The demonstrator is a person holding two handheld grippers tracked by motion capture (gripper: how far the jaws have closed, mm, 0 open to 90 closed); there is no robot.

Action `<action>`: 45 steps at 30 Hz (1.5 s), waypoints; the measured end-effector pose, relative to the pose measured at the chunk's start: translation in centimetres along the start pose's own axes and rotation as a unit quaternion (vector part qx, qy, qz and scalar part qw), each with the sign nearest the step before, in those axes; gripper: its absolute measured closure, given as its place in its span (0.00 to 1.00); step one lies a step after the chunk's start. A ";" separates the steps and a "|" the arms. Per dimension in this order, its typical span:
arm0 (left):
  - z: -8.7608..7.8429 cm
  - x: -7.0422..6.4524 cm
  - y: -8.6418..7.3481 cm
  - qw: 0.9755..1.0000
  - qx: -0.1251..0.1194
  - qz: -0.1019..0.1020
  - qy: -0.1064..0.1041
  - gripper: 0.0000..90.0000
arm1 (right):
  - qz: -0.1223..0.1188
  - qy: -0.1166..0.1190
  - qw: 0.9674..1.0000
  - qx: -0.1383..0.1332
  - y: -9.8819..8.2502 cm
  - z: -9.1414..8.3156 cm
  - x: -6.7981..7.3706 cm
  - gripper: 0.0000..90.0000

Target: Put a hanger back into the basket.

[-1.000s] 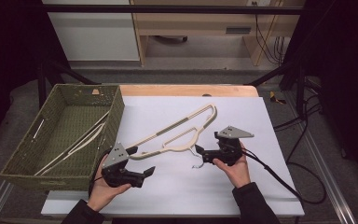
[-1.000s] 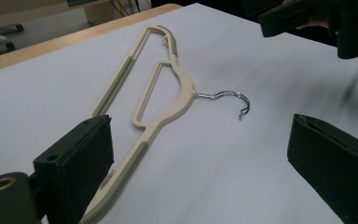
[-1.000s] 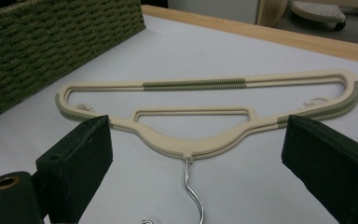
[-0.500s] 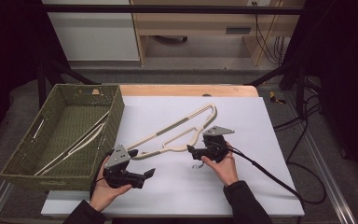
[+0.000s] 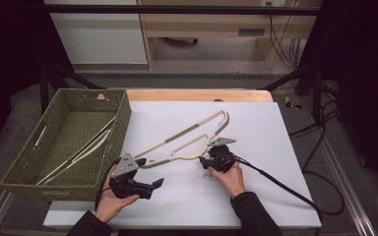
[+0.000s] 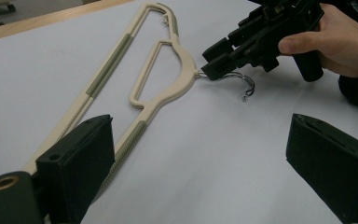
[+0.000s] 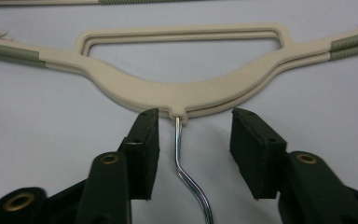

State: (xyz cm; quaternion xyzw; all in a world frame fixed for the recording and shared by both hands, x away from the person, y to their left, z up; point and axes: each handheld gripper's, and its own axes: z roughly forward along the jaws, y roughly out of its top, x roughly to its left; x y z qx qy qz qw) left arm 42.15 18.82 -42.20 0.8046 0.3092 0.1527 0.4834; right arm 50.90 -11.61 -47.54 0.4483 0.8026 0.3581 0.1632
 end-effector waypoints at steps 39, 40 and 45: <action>0.7 -0.1 0.3 1.000 0.015 0.005 0.005 0.11 | 0.017 0.022 1.000 -0.009 0.5 -0.8 0.2 0.99; 0.9 -0.2 0.5 1.000 0.015 0.007 0.006 0.11 | 0.016 0.021 1.000 -0.011 0.5 -1.0 0.2 0.99; 2.0 -0.6 1.3 1.000 0.017 0.017 0.004 0.12 | 0.007 0.016 1.000 -0.009 0.8 -1.6 0.1 0.99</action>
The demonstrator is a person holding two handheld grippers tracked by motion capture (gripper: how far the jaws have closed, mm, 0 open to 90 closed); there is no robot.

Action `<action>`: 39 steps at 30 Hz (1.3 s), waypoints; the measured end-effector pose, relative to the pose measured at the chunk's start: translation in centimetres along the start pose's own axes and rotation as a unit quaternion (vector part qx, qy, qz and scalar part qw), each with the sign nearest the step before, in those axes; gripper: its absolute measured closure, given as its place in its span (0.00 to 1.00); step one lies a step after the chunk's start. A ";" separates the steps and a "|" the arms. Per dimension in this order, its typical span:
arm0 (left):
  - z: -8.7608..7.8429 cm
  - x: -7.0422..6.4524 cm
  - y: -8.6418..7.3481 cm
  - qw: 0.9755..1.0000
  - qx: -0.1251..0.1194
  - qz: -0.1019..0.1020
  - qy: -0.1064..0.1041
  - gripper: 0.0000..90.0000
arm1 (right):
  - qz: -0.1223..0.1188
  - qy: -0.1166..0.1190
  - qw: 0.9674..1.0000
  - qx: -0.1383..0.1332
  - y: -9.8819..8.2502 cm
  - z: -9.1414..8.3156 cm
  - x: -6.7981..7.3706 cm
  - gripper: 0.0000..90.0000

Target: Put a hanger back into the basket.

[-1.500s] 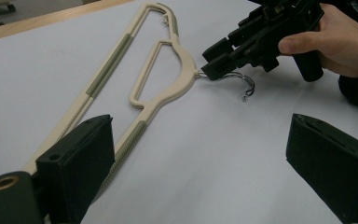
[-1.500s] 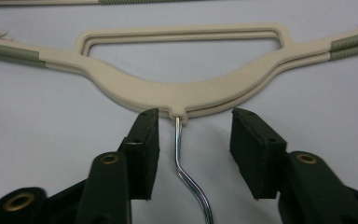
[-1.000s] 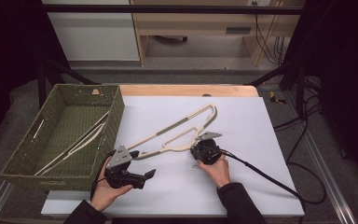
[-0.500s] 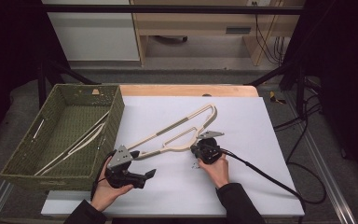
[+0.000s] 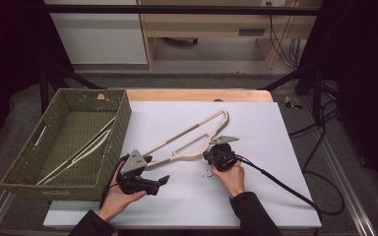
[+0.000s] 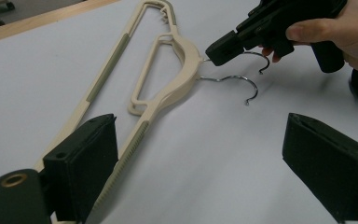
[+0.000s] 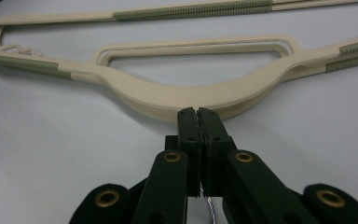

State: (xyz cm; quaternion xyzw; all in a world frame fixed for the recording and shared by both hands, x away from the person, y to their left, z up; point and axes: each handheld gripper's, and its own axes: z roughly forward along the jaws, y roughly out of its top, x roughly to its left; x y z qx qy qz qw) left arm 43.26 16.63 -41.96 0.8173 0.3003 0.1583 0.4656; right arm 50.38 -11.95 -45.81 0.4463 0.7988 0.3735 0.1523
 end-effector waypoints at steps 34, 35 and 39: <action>10.9 0.1 5.4 0.988 0.130 0.087 0.003 0.18 | -0.014 0.011 1.000 -0.010 1.3 -2.6 0.0 0.99; 11.4 0.0 5.5 0.986 0.137 0.098 0.010 0.21 | -0.013 0.012 1.000 -0.011 1.4 -2.6 0.0 0.99; 12.1 -0.3 5.5 0.983 0.143 0.111 0.013 0.28 | -0.018 0.013 1.000 -0.011 1.4 -2.7 0.0 0.99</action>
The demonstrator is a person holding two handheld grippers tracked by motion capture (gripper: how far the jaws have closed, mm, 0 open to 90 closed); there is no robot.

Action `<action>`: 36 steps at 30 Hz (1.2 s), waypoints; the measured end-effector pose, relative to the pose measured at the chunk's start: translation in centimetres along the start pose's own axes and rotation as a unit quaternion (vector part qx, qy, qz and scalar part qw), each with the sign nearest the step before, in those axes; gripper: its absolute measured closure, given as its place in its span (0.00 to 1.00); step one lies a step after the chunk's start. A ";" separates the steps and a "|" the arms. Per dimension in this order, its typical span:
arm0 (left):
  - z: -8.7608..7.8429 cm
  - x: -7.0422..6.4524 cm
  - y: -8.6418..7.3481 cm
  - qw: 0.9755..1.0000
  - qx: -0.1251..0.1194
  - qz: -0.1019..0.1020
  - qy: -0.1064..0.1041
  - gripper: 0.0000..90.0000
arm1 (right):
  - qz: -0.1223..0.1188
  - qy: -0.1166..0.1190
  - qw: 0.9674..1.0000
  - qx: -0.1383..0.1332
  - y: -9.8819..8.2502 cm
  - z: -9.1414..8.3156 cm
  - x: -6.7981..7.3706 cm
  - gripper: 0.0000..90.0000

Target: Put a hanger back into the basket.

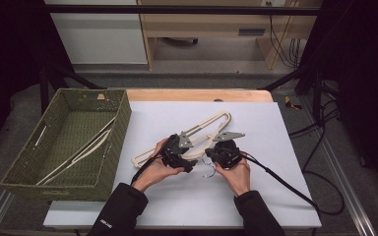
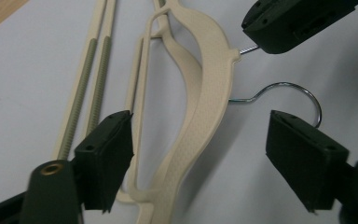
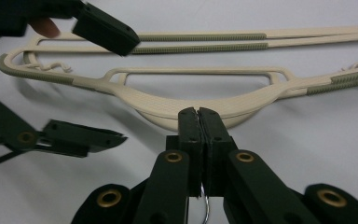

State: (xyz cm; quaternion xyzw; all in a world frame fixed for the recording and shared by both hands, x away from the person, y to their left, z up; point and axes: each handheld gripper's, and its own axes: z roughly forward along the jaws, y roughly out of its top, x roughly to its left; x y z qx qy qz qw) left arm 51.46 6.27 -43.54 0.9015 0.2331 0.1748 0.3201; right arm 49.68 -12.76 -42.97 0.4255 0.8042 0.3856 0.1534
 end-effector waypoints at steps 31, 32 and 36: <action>0.4 -0.4 0.6 0.998 0.001 0.054 0.015 0.82 | 0.005 -0.021 0.992 -0.122 0.5 -6.0 -2.0 0.61; 0.4 -0.4 0.6 0.998 0.001 0.054 0.015 0.83 | 0.010 -0.019 0.991 -0.133 0.3 -6.6 -2.5 0.59; -0.5 -0.1 1.0 0.998 -0.009 0.051 0.030 0.86 | 0.016 -0.015 0.987 -0.159 -1.0 -8.0 -3.9 0.48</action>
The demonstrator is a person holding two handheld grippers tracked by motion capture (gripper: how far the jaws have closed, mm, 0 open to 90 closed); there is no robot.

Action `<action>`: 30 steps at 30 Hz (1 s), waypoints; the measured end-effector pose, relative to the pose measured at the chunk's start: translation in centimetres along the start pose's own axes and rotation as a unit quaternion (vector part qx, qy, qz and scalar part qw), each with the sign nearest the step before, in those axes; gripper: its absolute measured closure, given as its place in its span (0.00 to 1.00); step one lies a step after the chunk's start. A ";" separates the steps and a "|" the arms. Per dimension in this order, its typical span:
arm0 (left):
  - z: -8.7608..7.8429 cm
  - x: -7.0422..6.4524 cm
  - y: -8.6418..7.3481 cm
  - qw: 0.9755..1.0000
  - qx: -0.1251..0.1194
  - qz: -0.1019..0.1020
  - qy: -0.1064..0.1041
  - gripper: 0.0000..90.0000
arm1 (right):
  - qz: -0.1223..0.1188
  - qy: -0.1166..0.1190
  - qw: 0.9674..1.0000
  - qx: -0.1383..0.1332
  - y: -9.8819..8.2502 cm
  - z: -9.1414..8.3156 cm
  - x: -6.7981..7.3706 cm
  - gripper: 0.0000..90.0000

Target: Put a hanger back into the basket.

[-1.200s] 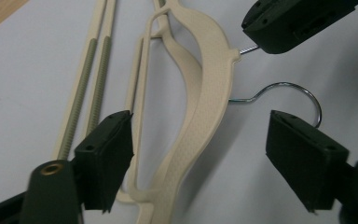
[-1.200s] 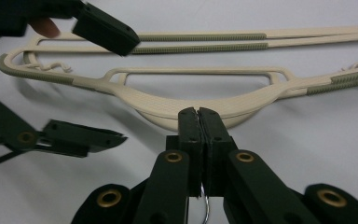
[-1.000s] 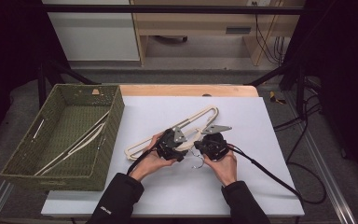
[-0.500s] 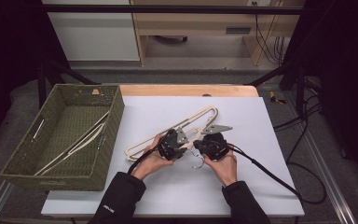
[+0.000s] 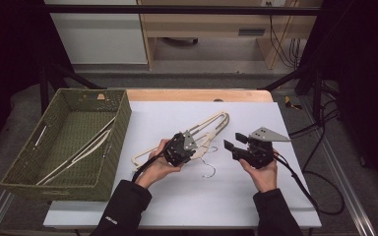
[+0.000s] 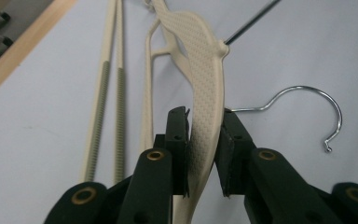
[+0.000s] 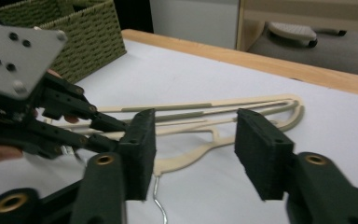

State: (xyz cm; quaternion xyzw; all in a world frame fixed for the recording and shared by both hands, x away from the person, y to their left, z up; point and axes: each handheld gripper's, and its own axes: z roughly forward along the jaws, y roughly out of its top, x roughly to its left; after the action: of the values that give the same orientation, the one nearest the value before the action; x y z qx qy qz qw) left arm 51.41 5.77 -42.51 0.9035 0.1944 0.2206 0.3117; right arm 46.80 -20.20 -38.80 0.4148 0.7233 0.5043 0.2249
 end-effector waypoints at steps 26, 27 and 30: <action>-6.0 3.0 0.1 0.993 -0.065 -0.077 0.066 0.95 | 0.041 -0.017 0.998 -0.035 -3.6 -4.3 -3.3 0.13; -6.0 3.0 0.1 0.993 -0.065 -0.077 0.066 0.95 | 0.041 -0.017 0.998 -0.035 -3.6 -4.3 -3.3 0.13; -8.0 3.0 0.1 0.992 -0.077 -0.078 0.062 0.95 | 0.035 -0.013 0.999 -0.038 -3.7 -4.6 -3.3 0.12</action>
State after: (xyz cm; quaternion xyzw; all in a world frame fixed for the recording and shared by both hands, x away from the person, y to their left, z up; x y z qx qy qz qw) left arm 49.73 11.02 -35.93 0.8436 0.2660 0.2649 0.3839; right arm 43.81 -26.00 -40.71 0.4376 0.6858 0.5335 0.2314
